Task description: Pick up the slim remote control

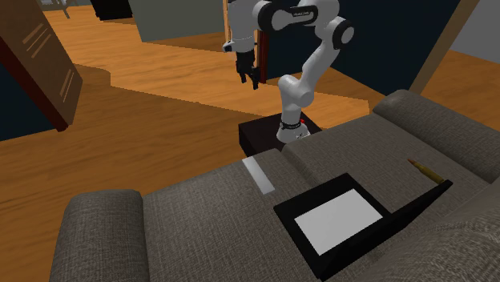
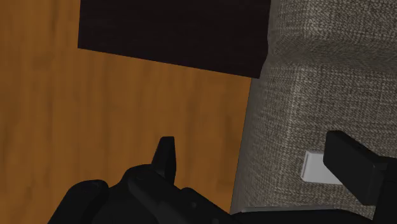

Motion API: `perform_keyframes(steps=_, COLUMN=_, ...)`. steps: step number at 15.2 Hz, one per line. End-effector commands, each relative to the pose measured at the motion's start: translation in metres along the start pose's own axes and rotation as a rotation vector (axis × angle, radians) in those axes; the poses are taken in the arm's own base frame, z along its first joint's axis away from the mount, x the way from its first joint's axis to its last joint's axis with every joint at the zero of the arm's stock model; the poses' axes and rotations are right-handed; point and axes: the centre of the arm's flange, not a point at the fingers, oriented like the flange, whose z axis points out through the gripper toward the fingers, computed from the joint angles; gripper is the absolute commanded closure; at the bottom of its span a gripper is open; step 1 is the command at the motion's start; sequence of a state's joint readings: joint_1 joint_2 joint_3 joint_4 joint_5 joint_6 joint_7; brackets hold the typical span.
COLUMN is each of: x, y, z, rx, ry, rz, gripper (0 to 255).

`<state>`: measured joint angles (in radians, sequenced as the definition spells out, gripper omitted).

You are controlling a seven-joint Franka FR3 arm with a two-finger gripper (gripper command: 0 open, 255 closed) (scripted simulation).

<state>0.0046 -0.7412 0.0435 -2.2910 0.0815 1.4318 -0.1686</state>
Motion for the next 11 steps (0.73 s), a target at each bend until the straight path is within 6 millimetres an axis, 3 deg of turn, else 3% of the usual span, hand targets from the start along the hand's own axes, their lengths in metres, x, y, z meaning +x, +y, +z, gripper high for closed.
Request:
perform_keyframes(steps=1, x=0.000, y=0.000, z=0.000, rx=0.000, ry=0.000, rz=0.000, gripper=0)
perform_keyframes(steps=11, x=0.090, y=-0.067, z=0.069, rx=-0.034, ry=0.015, rz=-0.400, gripper=0)
